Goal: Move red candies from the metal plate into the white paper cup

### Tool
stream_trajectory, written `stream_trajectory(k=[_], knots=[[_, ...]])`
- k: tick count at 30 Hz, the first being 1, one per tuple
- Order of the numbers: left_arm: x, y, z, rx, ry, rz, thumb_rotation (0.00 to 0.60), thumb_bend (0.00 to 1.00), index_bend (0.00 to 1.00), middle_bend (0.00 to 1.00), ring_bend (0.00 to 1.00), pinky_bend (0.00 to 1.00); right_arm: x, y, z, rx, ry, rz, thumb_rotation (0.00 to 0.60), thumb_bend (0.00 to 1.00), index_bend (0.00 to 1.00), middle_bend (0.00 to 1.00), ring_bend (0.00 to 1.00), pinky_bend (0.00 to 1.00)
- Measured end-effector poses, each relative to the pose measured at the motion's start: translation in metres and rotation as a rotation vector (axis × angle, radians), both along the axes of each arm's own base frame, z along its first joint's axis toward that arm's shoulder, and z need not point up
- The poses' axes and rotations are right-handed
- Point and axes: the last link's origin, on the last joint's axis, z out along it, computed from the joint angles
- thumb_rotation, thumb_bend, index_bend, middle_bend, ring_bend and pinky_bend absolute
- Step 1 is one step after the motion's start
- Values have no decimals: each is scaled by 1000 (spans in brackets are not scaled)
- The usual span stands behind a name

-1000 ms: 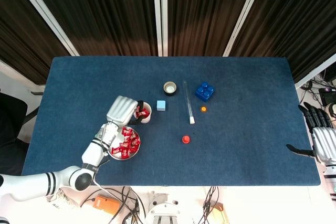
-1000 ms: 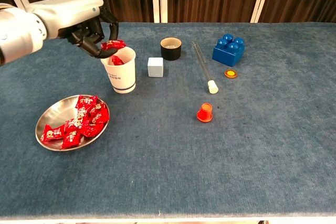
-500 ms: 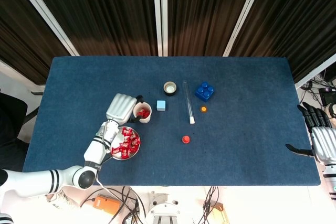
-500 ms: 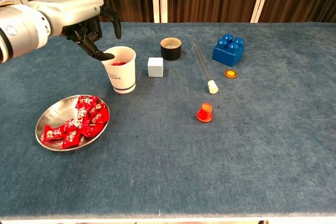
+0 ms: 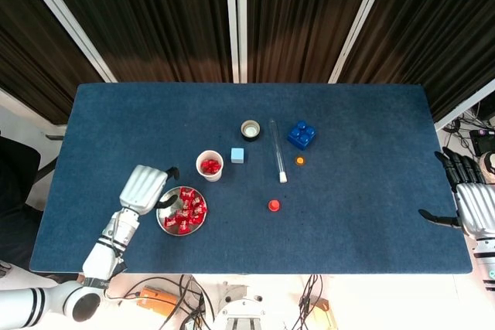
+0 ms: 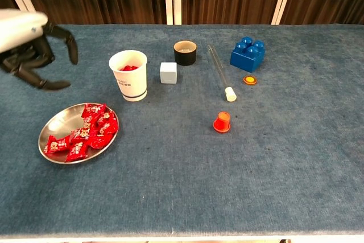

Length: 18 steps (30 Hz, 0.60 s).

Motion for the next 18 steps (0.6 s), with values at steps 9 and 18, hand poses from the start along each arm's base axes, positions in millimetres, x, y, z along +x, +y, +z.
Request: stream_trajectory(k=[9, 18], knots=[[-18, -32, -19, -66, 28, 18, 600, 184, 449, 915, 874, 798, 12, -2, 19, -57, 32, 33, 600, 62, 0, 0, 0, 30], [-22, -41, -38, -106, 79, 23, 600, 183, 449, 915, 874, 798, 16, -3, 15, -34, 37, 28, 600, 62, 0, 0, 0, 30]])
